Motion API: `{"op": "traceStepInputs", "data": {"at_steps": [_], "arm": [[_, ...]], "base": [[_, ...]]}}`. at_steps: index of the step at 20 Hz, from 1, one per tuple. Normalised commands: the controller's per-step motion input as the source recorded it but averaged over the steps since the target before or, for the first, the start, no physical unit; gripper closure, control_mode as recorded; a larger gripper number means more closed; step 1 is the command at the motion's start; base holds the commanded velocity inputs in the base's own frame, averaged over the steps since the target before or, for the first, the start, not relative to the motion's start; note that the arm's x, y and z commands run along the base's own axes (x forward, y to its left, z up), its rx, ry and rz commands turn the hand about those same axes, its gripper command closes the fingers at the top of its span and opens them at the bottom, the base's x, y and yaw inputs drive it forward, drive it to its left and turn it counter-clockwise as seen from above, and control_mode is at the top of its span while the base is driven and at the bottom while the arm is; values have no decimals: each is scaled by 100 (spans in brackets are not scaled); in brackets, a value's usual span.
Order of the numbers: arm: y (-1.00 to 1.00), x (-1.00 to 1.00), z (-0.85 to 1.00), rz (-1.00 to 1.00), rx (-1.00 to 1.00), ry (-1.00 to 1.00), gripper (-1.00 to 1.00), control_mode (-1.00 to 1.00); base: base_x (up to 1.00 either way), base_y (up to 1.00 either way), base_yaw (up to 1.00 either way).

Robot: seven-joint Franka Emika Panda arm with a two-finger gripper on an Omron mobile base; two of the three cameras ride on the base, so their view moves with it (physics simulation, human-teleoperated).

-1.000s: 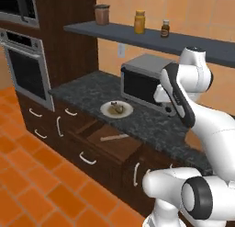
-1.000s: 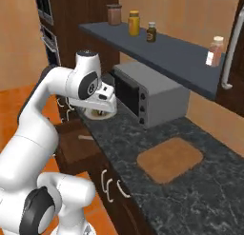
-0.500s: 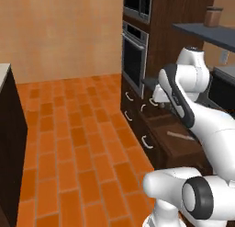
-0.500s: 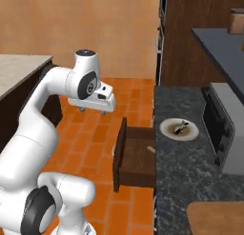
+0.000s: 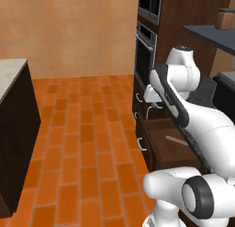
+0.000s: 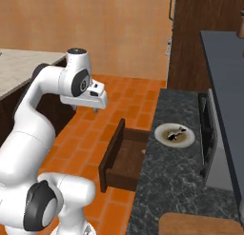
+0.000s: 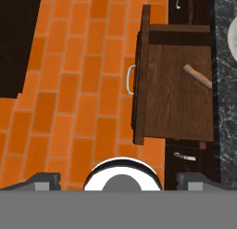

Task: Pick up the knife from the drawer and place it on the cutting board. Then place the meat from the plate to the cutting board.

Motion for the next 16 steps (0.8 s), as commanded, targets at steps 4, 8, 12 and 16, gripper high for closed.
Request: {"op": "traceStepInputs", "data": {"at_steps": [4,8,12,16], "arm": [[0,0,0,0,0,0,-100,-100],[0,12,-7,0,0,-1,-100,-100],[10,71,-83,0,0,-9,-100,-100],[-31,46,-100,1,-3,10,-100,-100]], "base": [[1,0,0],[0,0,0],[0,0,0],[0,0,0]]}}
